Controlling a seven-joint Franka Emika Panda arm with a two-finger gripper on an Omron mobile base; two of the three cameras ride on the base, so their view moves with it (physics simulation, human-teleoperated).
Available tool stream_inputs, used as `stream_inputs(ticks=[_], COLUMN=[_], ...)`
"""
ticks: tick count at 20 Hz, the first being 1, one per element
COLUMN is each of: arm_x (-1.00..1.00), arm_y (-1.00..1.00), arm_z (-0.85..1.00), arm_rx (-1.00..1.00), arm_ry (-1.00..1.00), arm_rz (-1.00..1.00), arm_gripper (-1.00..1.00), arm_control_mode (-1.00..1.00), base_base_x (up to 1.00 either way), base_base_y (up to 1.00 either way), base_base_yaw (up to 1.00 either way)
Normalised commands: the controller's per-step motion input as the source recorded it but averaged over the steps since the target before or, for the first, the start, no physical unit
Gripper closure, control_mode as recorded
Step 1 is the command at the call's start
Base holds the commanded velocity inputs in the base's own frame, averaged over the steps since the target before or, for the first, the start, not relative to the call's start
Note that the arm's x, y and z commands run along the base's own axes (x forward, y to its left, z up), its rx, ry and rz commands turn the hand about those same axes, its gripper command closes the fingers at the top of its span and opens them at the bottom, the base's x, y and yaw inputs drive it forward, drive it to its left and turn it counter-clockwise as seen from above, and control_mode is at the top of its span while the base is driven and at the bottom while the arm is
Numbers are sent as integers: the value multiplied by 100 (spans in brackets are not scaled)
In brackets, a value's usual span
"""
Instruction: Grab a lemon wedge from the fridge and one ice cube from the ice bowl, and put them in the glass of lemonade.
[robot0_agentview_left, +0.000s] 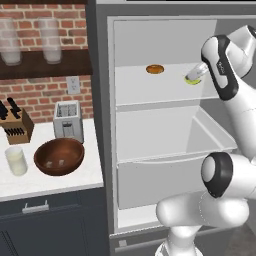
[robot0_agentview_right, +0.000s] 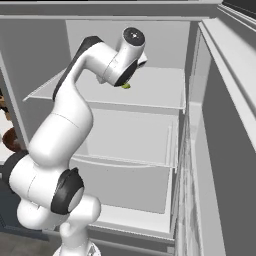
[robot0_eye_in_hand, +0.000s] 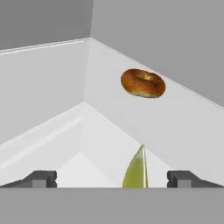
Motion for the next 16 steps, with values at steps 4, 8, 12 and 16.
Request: stream_inputs(ticks=[4,8,12,16], arm_x=[16,24,17,26], arm_y=[0,0,-1,-10], arm_z=[0,0,-6,-33], arm_rx=[-11,-8,-2,0], arm_ry=[1,5,7,6], arm_rz=[0,-3,-9,-7], arm_gripper=[-100,-100,-100,-100], arm_control_mode=[-100,-100,-100,-100], base_base_x=[0,0,0,0], base_base_y=[0,0,0,0], base_base_yaw=[0,0,0,0])
